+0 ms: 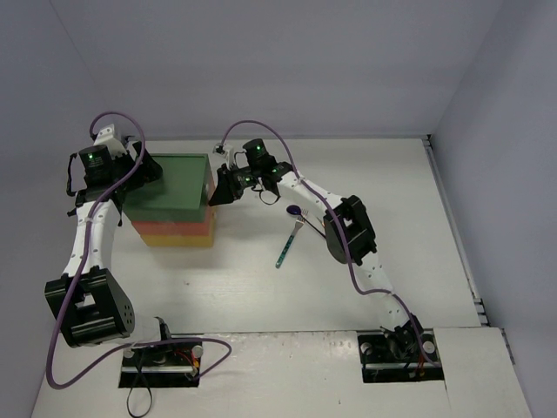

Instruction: Sort the eating utensils into containers

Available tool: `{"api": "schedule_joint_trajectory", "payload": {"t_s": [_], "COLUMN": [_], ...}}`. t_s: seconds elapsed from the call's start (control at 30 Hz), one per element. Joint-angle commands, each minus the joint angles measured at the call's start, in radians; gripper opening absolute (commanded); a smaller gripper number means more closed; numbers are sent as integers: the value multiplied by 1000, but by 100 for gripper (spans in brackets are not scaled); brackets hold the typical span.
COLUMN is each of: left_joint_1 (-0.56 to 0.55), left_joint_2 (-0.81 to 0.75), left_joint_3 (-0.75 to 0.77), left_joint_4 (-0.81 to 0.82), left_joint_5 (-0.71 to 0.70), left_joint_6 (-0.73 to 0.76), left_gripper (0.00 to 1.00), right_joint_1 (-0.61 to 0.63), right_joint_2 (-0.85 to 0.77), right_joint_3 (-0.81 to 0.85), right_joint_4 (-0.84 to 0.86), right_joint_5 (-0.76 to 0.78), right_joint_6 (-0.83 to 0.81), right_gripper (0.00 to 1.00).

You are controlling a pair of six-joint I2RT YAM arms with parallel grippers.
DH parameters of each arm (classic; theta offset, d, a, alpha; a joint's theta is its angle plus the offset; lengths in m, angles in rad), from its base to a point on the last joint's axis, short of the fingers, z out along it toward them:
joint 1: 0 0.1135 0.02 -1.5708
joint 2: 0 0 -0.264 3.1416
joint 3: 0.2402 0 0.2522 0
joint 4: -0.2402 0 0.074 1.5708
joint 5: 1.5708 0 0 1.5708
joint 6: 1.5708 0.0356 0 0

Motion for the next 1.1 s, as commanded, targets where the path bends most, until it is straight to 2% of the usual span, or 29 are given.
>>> {"api": "schedule_joint_trajectory", "payload": {"t_s": [0.0,0.07,0.63,1.07], "left_joint_1": [-8,-9,6,11], "left_joint_2": [22,24,29,28], "left_joint_3": [-10,-9,-4,-4], "left_joint_4": [-73,-74,-82,-85], "left_joint_5": [7,-3,-17,-17], "left_joint_6": [26,25,10,10], "left_gripper": [82,82,82,82], "right_joint_1": [13,6,-106,-187], "right_joint_2": [-48,-66,-326,-441], "right_joint_3": [22,-6,-402,-559], "right_joint_4": [89,89,89,86], "right_joint_5": [-51,-45,-19,-12], "right_joint_6": [-5,-12,-101,-129], "right_gripper": [3,0,0,0]}}
